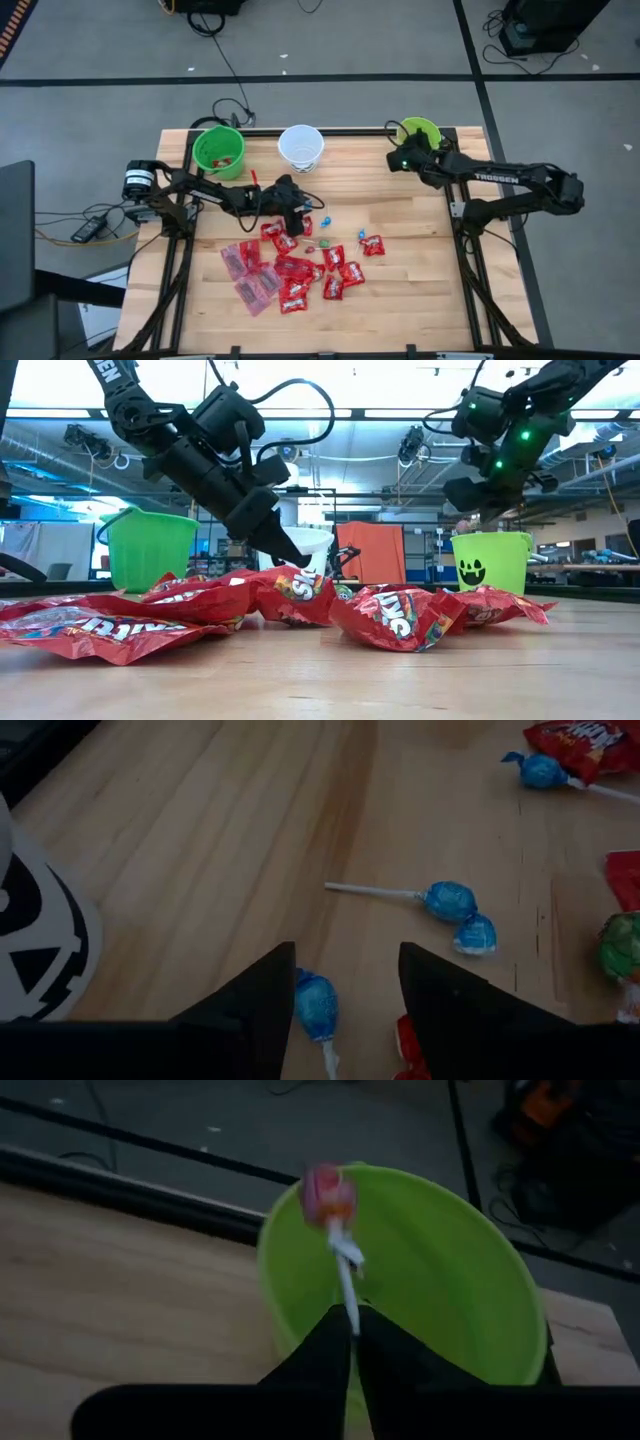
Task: Sort candy by brand, put in halloween buckets
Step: Put the red lollipop into the light green bucket, then put the blue lollipop into the light green bucket
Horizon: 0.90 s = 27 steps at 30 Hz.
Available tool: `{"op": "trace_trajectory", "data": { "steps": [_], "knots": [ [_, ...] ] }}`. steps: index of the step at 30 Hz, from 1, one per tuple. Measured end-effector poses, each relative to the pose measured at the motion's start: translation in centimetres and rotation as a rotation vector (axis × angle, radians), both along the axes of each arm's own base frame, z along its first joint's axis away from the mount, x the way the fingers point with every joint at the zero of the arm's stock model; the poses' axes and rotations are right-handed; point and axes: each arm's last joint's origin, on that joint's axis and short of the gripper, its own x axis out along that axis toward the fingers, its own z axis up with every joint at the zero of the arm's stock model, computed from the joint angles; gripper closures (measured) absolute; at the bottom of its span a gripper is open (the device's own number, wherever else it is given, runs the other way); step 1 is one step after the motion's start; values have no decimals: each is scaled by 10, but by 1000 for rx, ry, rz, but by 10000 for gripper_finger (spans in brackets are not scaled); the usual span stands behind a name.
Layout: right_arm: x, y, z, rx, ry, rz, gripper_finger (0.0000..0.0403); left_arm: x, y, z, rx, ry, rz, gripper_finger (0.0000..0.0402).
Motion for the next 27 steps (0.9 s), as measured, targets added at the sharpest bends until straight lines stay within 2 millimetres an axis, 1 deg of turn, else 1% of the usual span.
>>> {"op": "trace_trajectory", "data": {
  "steps": [4, 9, 12, 16, 19, 22, 27],
  "knots": [
    [-4, -1, -1, 15, -6, -40, 330, -1, 0, -8, -3, 45, 0, 215],
    [-6, 3, -1, 27, -3, -40, 265, 3, 0, -24, -7, 74, 8, 215],
    [-1, 7, 0, 43, -33, 16, 228, 4, 1, -29, 1, 79, 14, 215],
    [10, 15, 9, 34, -136, 131, 193, 6, 4, -31, 3, 73, 27, 215],
    [21, 21, 18, 9, -216, 252, 181, 6, 7, -31, 7, 70, 40, 215],
    [29, 30, 28, 9, -304, 394, 180, 4, 8, -33, 5, 97, 43, 222],
    [41, 47, 34, 85, -423, 603, 194, 2, 9, -35, -11, 116, 37, 259]
  ]
}}
